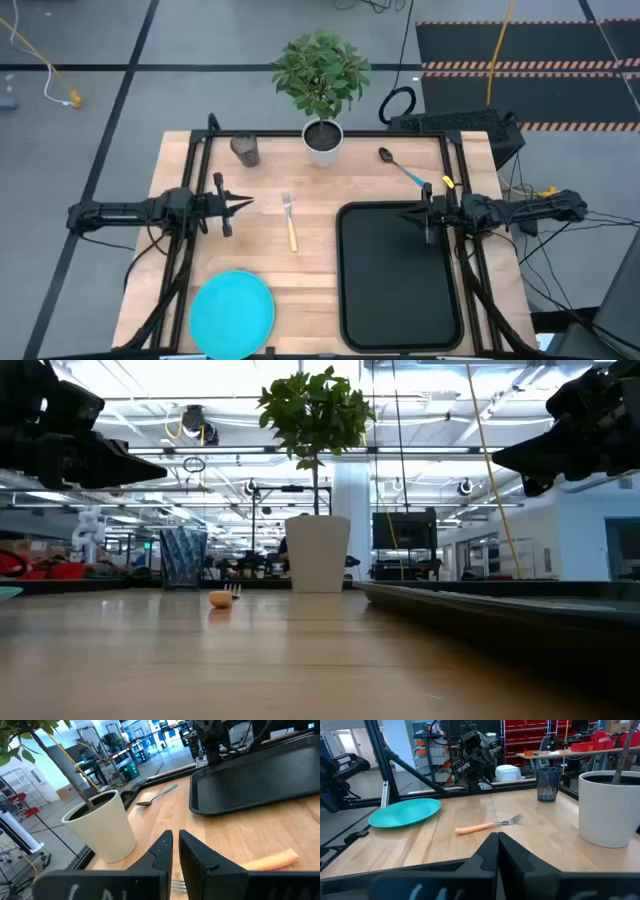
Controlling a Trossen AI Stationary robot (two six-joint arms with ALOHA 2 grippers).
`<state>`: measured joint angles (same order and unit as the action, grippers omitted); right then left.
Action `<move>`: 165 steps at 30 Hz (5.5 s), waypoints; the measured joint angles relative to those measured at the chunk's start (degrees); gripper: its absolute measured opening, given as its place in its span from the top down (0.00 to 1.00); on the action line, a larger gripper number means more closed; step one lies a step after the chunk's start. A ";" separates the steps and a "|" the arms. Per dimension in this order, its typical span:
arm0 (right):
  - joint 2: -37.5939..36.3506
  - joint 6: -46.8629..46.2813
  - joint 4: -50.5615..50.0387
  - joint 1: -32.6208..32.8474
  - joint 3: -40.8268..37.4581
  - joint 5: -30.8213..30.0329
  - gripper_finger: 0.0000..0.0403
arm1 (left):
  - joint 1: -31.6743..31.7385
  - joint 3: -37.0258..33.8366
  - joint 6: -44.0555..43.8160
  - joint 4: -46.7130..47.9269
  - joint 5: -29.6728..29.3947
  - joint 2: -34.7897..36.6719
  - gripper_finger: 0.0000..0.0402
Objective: Pick and place plate/cup/fork/spoon on tray
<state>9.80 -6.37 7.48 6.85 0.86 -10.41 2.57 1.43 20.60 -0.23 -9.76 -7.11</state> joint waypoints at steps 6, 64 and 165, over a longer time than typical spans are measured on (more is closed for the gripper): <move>0.00 0.00 0.00 0.00 0.00 0.00 1.00 | 0.02 0.00 0.00 -0.02 0.00 0.00 0.91; 0.00 0.00 0.00 -0.02 -0.02 0.00 1.00 | 0.02 -0.13 5.68 -3.78 -0.05 -0.02 0.91; 0.11 46.69 30.06 -2.01 0.00 -42.53 0.59 | 4.40 72.24 -91.31 55.80 0.97 -94.99 0.40</move>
<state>9.91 40.32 37.54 4.84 0.86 -52.95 6.97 73.67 -70.71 55.57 -8.79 -102.10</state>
